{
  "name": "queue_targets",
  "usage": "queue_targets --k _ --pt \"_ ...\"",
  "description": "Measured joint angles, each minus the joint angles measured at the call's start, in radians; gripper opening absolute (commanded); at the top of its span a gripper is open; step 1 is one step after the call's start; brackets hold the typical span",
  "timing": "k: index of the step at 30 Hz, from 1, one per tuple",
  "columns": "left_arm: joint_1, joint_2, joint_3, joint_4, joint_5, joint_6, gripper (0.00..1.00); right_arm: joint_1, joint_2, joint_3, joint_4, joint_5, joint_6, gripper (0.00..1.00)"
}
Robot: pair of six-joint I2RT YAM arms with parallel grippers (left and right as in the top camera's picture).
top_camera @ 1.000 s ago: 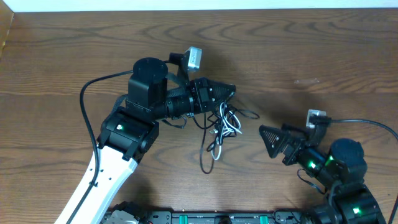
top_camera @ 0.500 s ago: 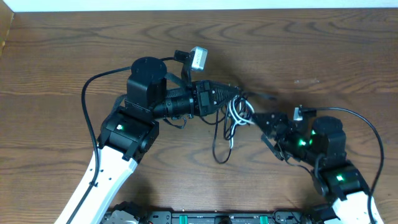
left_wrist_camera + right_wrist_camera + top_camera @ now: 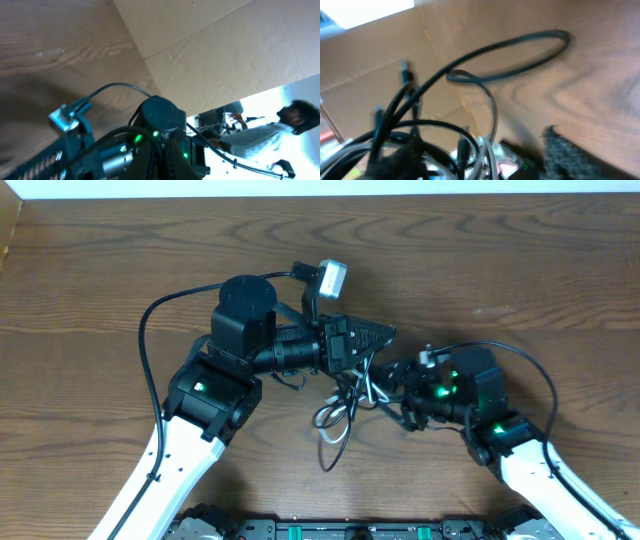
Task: Untangle cables
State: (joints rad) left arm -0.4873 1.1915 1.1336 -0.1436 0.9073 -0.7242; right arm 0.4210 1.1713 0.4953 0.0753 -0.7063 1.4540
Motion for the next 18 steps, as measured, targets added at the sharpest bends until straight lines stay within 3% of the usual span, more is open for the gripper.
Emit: queue_targets --k 6,11,13,18 --pt "0.0 0.001 0.0 0.012 0.006 0.026 0.08 0.018 0.026 -0.002 0.085 -0.003 0.023 0.01" --pt "0.0 0.001 0.0 -0.021 0.008 0.035 0.09 0.019 0.026 -0.005 0.229 0.019 -0.006 0.01" --pt "0.0 0.001 0.0 -0.041 0.008 0.041 0.17 0.019 0.026 -0.006 0.264 0.048 -0.071 0.01" --pt "0.0 0.001 0.0 -0.091 0.008 0.082 0.5 0.019 0.026 -0.006 0.27 0.14 -0.29 0.01"
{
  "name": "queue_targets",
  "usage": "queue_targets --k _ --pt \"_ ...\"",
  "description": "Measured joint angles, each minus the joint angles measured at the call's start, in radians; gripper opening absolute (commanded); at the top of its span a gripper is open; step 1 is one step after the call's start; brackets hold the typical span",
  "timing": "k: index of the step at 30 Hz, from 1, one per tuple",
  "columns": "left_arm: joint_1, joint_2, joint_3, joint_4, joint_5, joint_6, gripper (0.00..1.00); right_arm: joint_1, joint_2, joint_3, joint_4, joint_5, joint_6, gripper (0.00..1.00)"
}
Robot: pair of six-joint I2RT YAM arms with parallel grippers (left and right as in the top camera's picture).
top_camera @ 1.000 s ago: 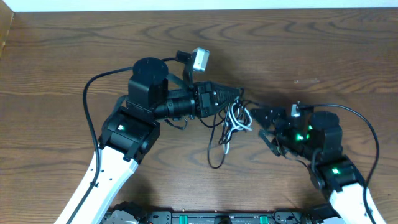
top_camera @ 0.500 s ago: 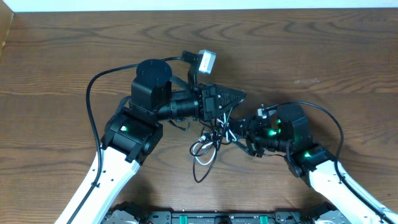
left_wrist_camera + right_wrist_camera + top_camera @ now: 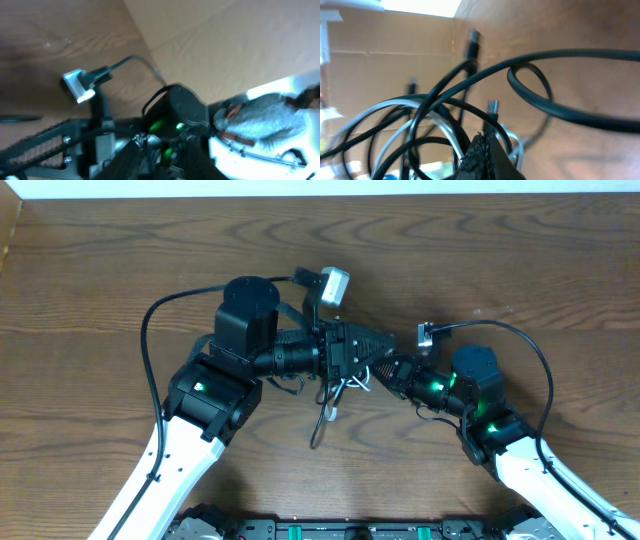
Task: Untangle cables
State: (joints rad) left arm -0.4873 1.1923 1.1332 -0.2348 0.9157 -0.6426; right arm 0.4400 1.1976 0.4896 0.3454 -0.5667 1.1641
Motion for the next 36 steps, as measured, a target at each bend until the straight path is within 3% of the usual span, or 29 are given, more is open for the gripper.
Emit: queue_targets --k 5,9,16,25,36 --pt "0.0 0.0 0.0 -0.061 -0.005 0.072 0.79 -0.013 -0.006 0.0 0.0 0.039 -0.181 0.01" --pt "-0.001 0.0 0.0 -0.153 -0.056 0.114 0.82 -0.035 -0.047 0.0 -0.005 0.048 -0.305 0.01" --pt "-0.001 0.0 0.0 -0.342 -0.294 0.146 0.96 -0.071 -0.167 0.0 -0.1 0.052 -0.469 0.01" --pt "-0.001 0.002 0.0 -0.464 -0.552 0.146 0.97 -0.109 -0.217 0.0 -0.238 0.092 -0.526 0.01" --pt "-0.001 0.211 -0.076 -0.415 -0.575 0.005 0.97 -0.109 -0.217 0.0 -0.325 0.106 -0.531 0.03"
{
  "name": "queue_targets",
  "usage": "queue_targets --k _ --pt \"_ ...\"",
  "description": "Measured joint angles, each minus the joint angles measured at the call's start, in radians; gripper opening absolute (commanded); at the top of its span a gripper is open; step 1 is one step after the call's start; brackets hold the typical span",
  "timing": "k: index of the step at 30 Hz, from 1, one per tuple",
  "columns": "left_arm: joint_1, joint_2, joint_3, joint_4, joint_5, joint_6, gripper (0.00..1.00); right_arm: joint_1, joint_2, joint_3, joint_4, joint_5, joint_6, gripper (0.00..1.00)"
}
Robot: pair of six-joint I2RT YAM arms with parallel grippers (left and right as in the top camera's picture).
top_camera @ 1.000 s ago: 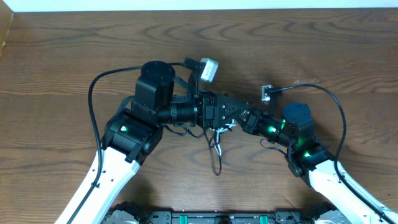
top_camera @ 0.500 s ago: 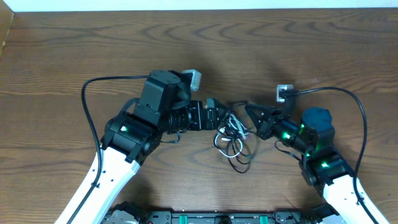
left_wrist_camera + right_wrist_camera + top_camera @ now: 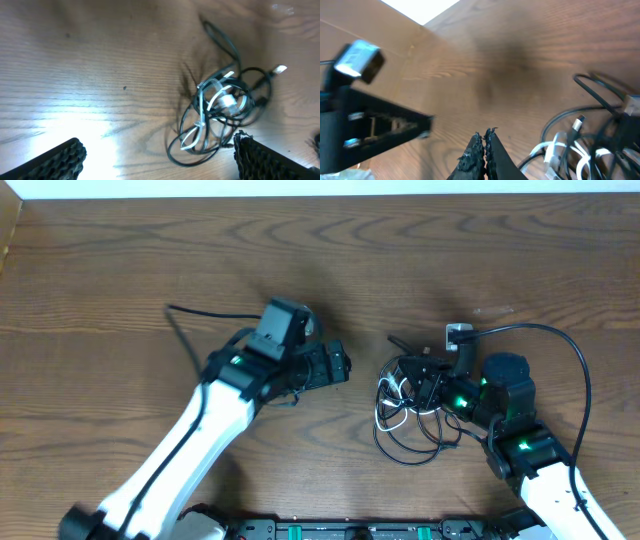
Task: Untangle cables
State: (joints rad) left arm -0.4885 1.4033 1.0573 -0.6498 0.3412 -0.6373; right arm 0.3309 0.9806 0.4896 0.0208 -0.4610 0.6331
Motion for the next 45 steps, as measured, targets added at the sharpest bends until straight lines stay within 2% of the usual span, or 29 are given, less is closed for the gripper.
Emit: queue_targets --k 3,6,11,14,16,17,19,20,21,22,25,28,30,31,34,35,40,45 --pt "-0.003 0.068 -0.001 0.046 0.054 -0.021 0.97 0.0 0.0 0.0 -0.059 0.035 0.007 0.07" --pt "-0.025 0.115 -0.002 0.082 0.105 -0.021 0.97 0.0 0.0 0.0 -0.113 0.083 0.023 0.15" --pt "-0.09 0.177 -0.002 0.105 0.142 -0.021 0.98 0.0 0.0 0.0 -0.193 0.141 0.039 0.36" --pt "-0.135 0.214 -0.002 0.152 0.147 -0.021 0.98 0.0 0.0 0.0 -0.257 0.174 0.044 0.54" --pt "-0.163 0.242 -0.002 0.17 0.132 -0.021 0.98 0.0 0.0 -0.001 -0.296 0.198 0.047 0.7" --pt "-0.177 0.259 -0.002 0.18 0.117 -0.022 0.98 0.0 0.0 -0.001 -0.307 0.208 0.046 0.74" --pt "-0.196 0.294 -0.002 0.195 0.081 -0.024 0.96 0.0 0.0 -0.001 -0.324 0.233 0.043 0.75" --pt "-0.202 0.316 -0.002 0.206 0.062 -0.027 0.87 0.0 0.0 -0.001 -0.333 0.251 0.043 0.75" --pt "-0.205 0.346 -0.002 0.229 0.04 -0.031 0.67 0.0 0.001 -0.001 -0.346 0.272 0.043 0.75" --pt "-0.206 0.354 -0.002 0.235 0.033 -0.04 0.57 0.0 0.002 -0.001 -0.349 0.282 0.043 0.75" --pt "-0.206 0.418 -0.002 0.302 0.007 -0.056 0.08 0.0 0.034 -0.001 -0.352 0.327 0.043 0.75" --pt "-0.206 0.464 -0.002 0.341 -0.004 -0.079 0.08 0.0 0.098 -0.001 -0.346 0.348 0.051 0.75" --pt "-0.206 0.471 -0.002 0.346 -0.005 -0.093 0.08 0.0 0.142 -0.001 -0.346 0.354 0.06 0.71" --pt "-0.206 0.471 -0.002 0.348 -0.007 -0.097 0.08 0.0 0.166 -0.001 -0.345 0.357 0.063 0.62" --pt "-0.206 0.47 -0.002 0.35 -0.007 -0.101 0.07 0.0 0.241 -0.001 -0.343 0.364 0.073 0.06" --pt "-0.206 0.469 -0.002 0.349 -0.007 -0.101 0.07 0.0 0.246 -0.001 -0.342 0.364 0.074 0.01" --pt "-0.2 0.42 -0.002 0.286 -0.011 -0.093 0.07 0.0 0.262 -0.001 -0.286 0.364 0.082 0.01" --pt "-0.135 0.275 -0.002 0.164 -0.021 -0.05 0.07 -0.026 0.241 -0.001 -0.238 0.375 0.082 0.01"
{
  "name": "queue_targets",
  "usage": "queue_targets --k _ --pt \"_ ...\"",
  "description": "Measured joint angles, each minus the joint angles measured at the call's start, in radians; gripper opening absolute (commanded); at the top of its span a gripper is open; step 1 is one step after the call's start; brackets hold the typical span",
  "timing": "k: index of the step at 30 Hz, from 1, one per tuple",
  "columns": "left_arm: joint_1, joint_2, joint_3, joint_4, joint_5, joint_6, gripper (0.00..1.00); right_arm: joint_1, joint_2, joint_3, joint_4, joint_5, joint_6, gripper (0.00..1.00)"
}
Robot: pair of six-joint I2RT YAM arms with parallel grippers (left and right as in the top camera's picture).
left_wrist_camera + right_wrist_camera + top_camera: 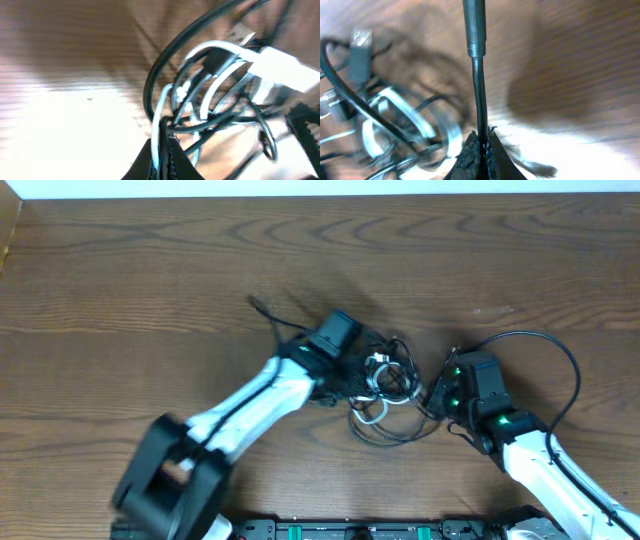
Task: Untangle cables
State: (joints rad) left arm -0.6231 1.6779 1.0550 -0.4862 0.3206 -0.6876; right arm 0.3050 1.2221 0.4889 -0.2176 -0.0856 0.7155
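Observation:
A tangle of black and white cables [385, 382] lies on the wooden table [120, 280] between the two arms. My left gripper [352, 380] is at its left side. In the left wrist view this gripper [162, 146] is shut on a white strand and a black strand, with the other loops [215, 75] just beyond. My right gripper [437, 395] sits at the tangle's right side. In its wrist view it [481, 143] is shut on one black cable [479, 95] that ends in a plug [474, 25]; white loops [400, 107] lie to the left.
The right arm's own black lead [560, 365] arcs over the table on the right. A thin black lead [268, 312] runs from the left arm toward the back. A white strip edges the table's far side [320, 188].
My left gripper was open and apart from the tangle on its left; it is now shut on strands at the tangle's left side. The right gripper now pinches a black cable. The tangle lies slightly further left.
At first both grippers were close together with the tangle hanging between them above the table. Then the tangle lay on the table beside the right gripper, with the left gripper open and away. Now each gripper is shut on strands at opposite sides.

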Motion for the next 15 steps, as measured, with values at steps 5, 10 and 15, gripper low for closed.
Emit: queue_targets --k 5,10,15 --pt "0.08 -0.16 0.0 -0.085 -0.006 0.055 0.08 -0.103 -0.054 0.0 0.0 0.018 0.002 0.01" --pt "0.146 -0.278 0.0 -0.135 -0.018 0.08 0.08 -0.228 -0.132 0.0 -0.047 0.019 0.008 0.01" --pt "0.168 -0.34 0.0 -0.158 -0.046 0.087 0.08 -0.335 -0.197 0.0 -0.09 -0.007 0.047 0.01"
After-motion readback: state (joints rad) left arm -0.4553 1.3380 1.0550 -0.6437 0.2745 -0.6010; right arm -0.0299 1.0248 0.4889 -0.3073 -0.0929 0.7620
